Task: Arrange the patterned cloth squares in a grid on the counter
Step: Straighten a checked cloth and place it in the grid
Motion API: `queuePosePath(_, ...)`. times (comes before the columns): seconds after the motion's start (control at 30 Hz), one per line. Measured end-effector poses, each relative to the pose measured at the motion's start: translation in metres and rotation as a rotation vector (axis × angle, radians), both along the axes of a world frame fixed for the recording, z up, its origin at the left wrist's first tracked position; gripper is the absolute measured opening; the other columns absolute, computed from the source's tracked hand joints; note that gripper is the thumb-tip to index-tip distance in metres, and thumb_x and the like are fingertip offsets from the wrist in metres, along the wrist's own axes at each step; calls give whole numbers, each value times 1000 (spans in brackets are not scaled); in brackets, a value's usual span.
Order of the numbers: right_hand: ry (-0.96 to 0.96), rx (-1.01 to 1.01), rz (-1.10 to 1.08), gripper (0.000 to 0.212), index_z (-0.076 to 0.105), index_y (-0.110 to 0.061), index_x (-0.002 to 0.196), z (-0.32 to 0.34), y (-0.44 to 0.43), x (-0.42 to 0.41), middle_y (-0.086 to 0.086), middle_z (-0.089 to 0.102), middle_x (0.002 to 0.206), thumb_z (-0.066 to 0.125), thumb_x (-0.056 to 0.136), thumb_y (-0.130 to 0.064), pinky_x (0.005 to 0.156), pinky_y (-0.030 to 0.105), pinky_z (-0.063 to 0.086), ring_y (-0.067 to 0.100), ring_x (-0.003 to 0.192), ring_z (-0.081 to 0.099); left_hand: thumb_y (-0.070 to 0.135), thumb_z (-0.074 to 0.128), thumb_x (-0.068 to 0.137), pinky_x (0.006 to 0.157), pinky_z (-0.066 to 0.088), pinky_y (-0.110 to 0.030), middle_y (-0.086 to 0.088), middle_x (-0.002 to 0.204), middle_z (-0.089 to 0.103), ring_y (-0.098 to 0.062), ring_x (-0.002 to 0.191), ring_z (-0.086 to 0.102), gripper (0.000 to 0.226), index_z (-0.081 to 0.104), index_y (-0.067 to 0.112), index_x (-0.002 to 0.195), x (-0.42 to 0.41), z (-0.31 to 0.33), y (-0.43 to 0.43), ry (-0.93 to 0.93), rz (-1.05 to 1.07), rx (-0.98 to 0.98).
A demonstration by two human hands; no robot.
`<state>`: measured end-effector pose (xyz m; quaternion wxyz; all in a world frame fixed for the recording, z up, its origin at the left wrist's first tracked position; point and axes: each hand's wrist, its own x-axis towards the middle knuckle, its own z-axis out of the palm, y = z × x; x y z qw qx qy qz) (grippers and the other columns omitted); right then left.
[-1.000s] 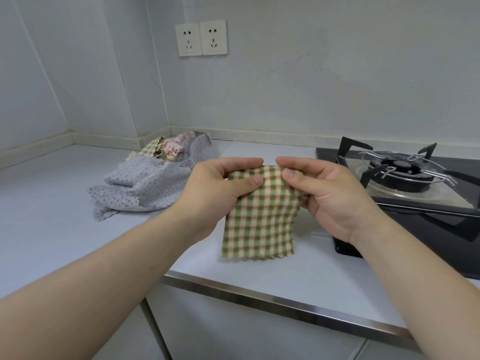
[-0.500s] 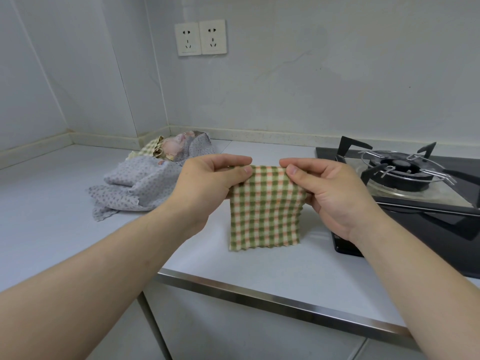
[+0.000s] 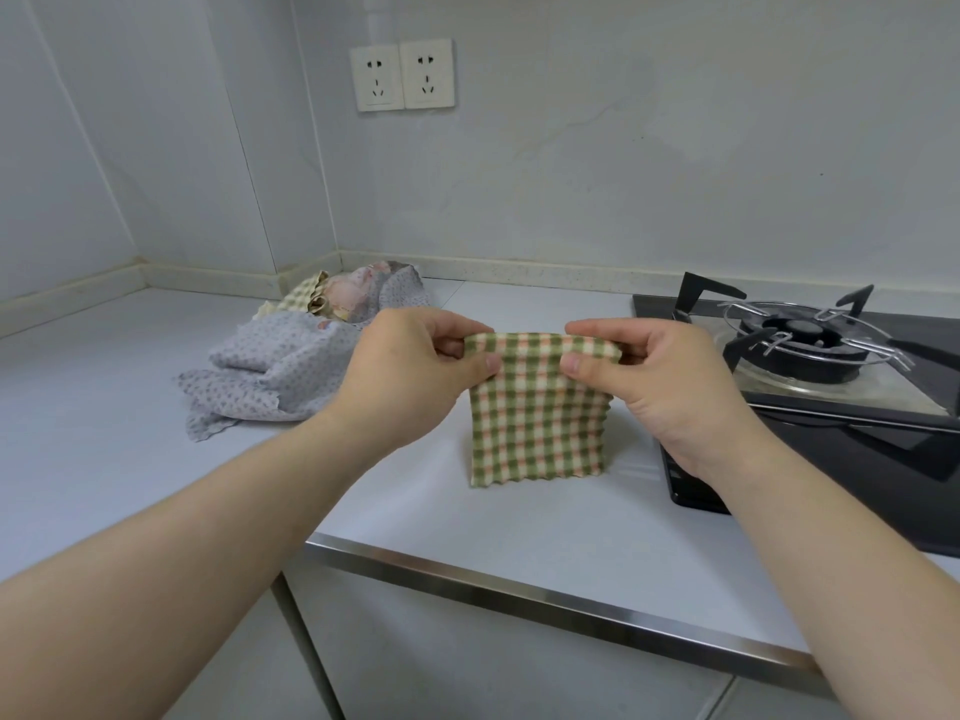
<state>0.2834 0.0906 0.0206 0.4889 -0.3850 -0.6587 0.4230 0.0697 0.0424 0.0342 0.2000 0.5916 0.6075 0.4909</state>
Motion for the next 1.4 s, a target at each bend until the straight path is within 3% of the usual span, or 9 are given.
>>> queuePosePath(0.2,-127,132,-99,15,77,-32,88,-3,1,-1,-3,75,95,85,80,-22,85,26,57,11,88,69,25,80,86,60,44,-15,13,76,63,1,62,55,7,73,27,85,2,-3,-1,120,21,82)
queuePosePath(0.27,-230,210,-170,17,73,-39,86,-4,3,0,-4,61,110,84,80,-28,86,20,44,10,98,55,30,77,87,72,47,-19,14,94,63,1,79,59,8,68,31,87,3,-2,-2,213,31,119)
queuePosePath(0.37,-333,350,-99,18,70,-46,92,-4,-2,-3,-12,53,119,82,81,-38,99,20,36,7,119,47,25,73,91,80,48,-20,17,91,67,4,89,61,9,65,31,91,7,0,-6,237,-56,172)
queuePosePath(0.57,-223,326,1,7,75,-32,88,-4,-4,-5,-14,75,85,74,91,-25,72,21,54,2,79,68,35,82,83,81,55,-30,7,95,72,-9,90,68,38,50,32,103,13,-5,-9,75,-129,134)
queuePosePath(0.87,48,71,-48,13,74,-15,104,-2,1,-3,4,77,95,68,96,-24,83,37,59,22,93,73,20,76,89,72,53,-47,-3,84,76,-30,85,70,29,49,20,99,9,-12,-6,-59,-120,-52)
queuePosePath(0.97,43,15,-14,13,71,-14,108,-3,2,-3,1,78,96,69,95,-17,88,41,60,18,91,75,18,71,94,65,51,-39,-1,81,74,-25,79,70,21,52,24,99,6,-11,-2,-132,-71,13)
queuePosePath(1.1,-49,56,-2,25,63,-22,112,-6,3,-4,-3,79,94,74,91,-16,94,51,57,25,93,75,16,63,100,70,54,-36,-11,88,74,-16,76,68,16,54,28,105,3,-7,-1,-216,-85,107)
queuePosePath(1.23,-190,191,20,52,45,-48,128,-9,1,-4,-4,78,94,75,90,-29,90,50,57,28,87,73,16,58,102,63,49,-47,-25,86,63,-37,72,59,22,55,37,105,1,-8,1,-131,-115,154)
queuePosePath(1.4,-191,249,48,40,50,-51,122,-10,0,-3,-1,72,96,70,94,-33,84,55,57,34,82,70,16,52,104,52,42,-42,-3,69,49,-21,61,46,21,56,36,108,1,-10,0,-34,-110,144)
